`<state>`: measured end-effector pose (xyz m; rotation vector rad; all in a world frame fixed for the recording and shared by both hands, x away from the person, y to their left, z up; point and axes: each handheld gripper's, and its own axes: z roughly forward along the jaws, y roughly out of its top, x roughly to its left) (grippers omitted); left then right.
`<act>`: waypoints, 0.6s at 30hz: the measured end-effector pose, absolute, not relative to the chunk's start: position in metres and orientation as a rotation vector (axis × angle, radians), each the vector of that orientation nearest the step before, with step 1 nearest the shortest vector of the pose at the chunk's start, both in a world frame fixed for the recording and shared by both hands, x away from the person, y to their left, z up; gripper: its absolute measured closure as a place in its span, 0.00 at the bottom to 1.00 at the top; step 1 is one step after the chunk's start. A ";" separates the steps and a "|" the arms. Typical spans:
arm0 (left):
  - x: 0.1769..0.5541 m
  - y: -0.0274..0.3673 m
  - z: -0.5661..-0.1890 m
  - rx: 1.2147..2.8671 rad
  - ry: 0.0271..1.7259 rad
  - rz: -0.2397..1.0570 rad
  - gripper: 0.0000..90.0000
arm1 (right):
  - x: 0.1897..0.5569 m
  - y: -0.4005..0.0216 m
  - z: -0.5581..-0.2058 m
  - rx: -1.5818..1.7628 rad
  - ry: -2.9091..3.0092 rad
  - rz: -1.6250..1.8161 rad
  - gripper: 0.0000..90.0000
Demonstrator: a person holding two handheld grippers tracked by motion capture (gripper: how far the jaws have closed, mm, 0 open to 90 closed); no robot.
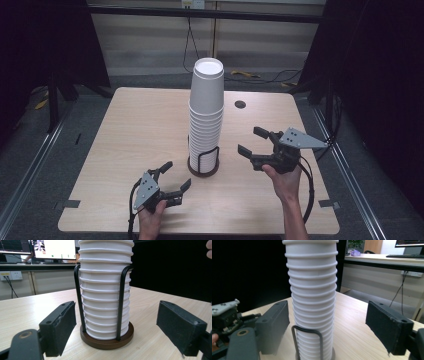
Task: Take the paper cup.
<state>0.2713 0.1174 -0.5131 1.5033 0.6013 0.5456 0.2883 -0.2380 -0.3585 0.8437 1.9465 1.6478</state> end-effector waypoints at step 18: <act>0.271 0.118 -0.513 1.503 0.600 0.544 0.17 | 0.301 -0.234 -0.327 0.768 1.952 1.705 0.26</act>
